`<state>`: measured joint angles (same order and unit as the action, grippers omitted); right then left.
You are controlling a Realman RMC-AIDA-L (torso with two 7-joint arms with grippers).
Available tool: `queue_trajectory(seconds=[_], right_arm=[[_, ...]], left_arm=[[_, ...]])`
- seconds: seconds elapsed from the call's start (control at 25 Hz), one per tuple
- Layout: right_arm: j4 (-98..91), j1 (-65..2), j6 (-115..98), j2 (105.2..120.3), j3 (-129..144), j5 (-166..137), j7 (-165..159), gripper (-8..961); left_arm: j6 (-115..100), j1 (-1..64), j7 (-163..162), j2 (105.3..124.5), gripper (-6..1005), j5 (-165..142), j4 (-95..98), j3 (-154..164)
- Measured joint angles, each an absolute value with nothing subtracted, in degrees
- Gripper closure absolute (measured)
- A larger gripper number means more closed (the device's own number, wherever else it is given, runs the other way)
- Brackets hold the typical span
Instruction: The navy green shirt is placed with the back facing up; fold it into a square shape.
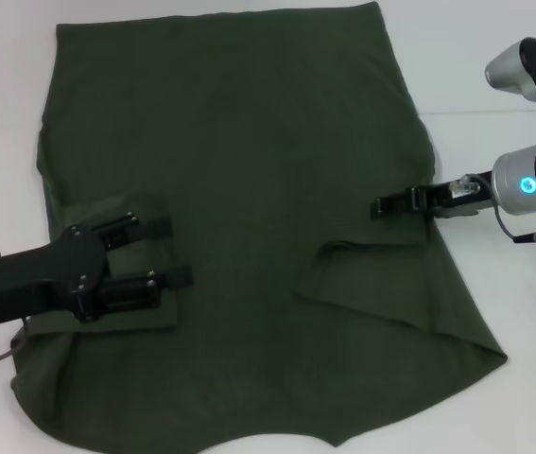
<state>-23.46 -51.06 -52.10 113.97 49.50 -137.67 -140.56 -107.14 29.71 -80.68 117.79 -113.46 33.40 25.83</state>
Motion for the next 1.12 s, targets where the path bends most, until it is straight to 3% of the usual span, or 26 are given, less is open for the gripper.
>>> queue_trajectory(seconds=[0.12,0.4,0.84,1.12], right_arm=[[-23.9,-51.1,-56.8,112.94,47.2,-132.6,-140.6,61],[-23.8,-48.5,-65.4,108.63,40.2,-115.7,-139.8,61],[-25.1,-46.3,-69.0,107.24,39.3,-114.2,-132.3,62],[-26.6,-44.5,-81.2,105.07,36.2,-114.1,-124.7,62]], left_arm=[[-107.4,29.7,-80.7,117.73,92,-113.5,33.4,25.8],[-108.1,29.7,-81.2,117.65,92,-113.5,33.6,25.7],[-109.0,29.9,-83.8,117.50,92,-113.0,33.7,25.0],[-109.6,31.2,-96.5,116.17,91,-113.6,34.9,25.3]])
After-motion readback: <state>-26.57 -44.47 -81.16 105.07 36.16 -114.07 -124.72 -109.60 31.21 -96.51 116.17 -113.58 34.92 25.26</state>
